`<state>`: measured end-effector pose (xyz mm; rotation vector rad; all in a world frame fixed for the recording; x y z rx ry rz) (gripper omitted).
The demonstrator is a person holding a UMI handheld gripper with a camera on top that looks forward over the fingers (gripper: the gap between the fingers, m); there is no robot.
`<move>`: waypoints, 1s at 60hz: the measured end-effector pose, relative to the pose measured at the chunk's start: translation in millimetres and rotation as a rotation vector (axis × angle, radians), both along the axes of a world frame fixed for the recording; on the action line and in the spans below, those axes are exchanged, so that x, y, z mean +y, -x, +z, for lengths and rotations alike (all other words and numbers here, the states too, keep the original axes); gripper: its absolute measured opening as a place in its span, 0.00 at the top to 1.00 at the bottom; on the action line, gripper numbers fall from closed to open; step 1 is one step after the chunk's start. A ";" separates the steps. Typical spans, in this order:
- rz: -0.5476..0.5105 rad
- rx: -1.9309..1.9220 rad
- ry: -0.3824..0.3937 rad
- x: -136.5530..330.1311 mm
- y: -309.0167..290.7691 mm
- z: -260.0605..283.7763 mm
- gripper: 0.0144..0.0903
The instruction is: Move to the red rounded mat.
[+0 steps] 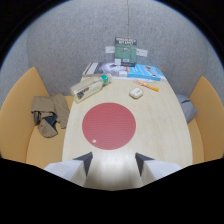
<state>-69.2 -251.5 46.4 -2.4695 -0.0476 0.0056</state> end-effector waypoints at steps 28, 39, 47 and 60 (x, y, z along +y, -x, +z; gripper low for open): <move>0.001 -0.031 -0.031 92.8 30.3 -42.0 0.04; -0.002 -0.051 -0.026 112.4 29.4 -52.3 0.04; -0.003 -0.058 -0.018 116.5 26.9 -54.4 0.04; -0.005 -0.064 -0.016 115.0 22.4 -56.2 0.04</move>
